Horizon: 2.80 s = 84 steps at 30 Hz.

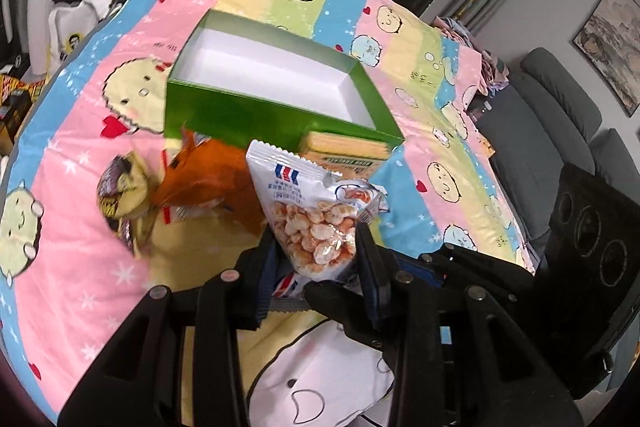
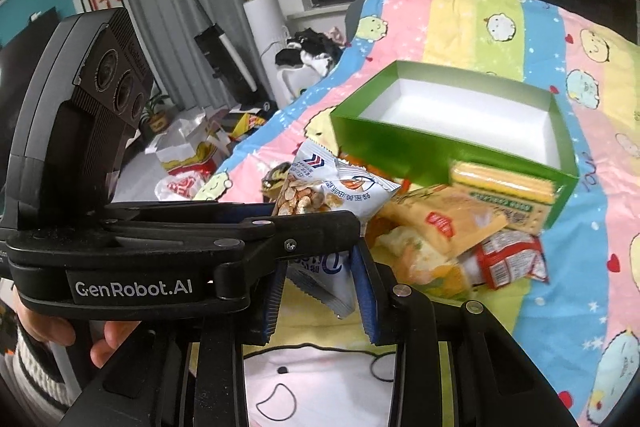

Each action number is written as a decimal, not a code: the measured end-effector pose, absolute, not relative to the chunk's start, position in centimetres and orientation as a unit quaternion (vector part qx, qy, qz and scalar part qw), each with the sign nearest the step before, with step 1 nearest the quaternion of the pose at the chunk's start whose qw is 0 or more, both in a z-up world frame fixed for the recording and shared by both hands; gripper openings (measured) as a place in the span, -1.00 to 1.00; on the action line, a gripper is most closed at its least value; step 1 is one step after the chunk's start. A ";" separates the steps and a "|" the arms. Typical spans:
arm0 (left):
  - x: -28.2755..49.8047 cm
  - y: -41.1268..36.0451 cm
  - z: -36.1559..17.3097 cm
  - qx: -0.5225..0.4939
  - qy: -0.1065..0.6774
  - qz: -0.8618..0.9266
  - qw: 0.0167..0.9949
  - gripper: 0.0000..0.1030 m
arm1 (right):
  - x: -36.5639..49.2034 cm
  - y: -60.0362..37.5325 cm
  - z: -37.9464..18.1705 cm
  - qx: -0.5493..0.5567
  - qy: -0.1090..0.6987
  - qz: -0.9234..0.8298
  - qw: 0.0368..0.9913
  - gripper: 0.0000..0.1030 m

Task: Organize snacks
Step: 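Carry the peanut bag over the green box and open the right tool, then withdraw the right tool from the box back to the snack pile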

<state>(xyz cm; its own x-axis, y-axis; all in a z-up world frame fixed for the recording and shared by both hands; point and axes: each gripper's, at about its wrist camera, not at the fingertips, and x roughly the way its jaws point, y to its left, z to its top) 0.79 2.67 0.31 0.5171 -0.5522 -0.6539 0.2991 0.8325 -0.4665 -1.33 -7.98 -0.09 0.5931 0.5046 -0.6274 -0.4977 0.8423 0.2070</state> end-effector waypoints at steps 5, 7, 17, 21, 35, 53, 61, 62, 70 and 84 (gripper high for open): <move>2.1 1.3 1.5 -0.137 0.421 -0.253 0.860 -0.30 | -0.4 -9.4 0.9 0.015 0.343 0.275 0.898 -0.33; 2.9 0.7 2.1 -0.132 0.420 -0.256 0.861 -0.30 | 0.0 -9.9 1.3 0.018 0.339 0.273 0.900 -0.32; 7.6 -1.9 3.5 -0.114 0.417 -0.272 0.860 -0.30 | 4.1 -12.8 2.9 0.032 0.320 0.256 0.912 -0.33; 9.8 -2.7 4.0 -0.108 0.417 -0.271 0.861 -0.30 | 6.0 -13.7 3.2 0.039 0.314 0.252 0.915 -0.33; 17.9 -3.9 2.2 -0.143 0.460 -0.260 0.837 -0.29 | 13.5 -15.1 2.5 0.043 0.346 0.246 0.904 -0.32; 17.9 -2.6 3.0 -0.127 0.448 -0.198 0.863 0.58 | 14.2 -17.9 2.1 0.093 0.364 0.223 0.900 0.04; 14.0 0.0 6.1 -0.116 0.409 -0.180 0.887 0.71 | 10.5 -20.6 3.8 0.112 0.340 0.216 0.908 0.14; 13.4 0.4 6.2 -0.117 0.407 -0.178 0.888 0.72 | 9.8 -20.8 3.9 0.114 0.340 0.216 0.908 0.14; 8.6 2.4 5.2 -0.137 0.413 -0.160 0.886 0.73 | 6.2 -21.0 3.1 0.105 0.349 0.226 0.903 0.14; 3.6 1.3 -2.0 -0.163 0.481 -0.186 0.841 0.73 | 1.9 -17.7 -2.4 0.045 0.408 0.273 0.870 0.14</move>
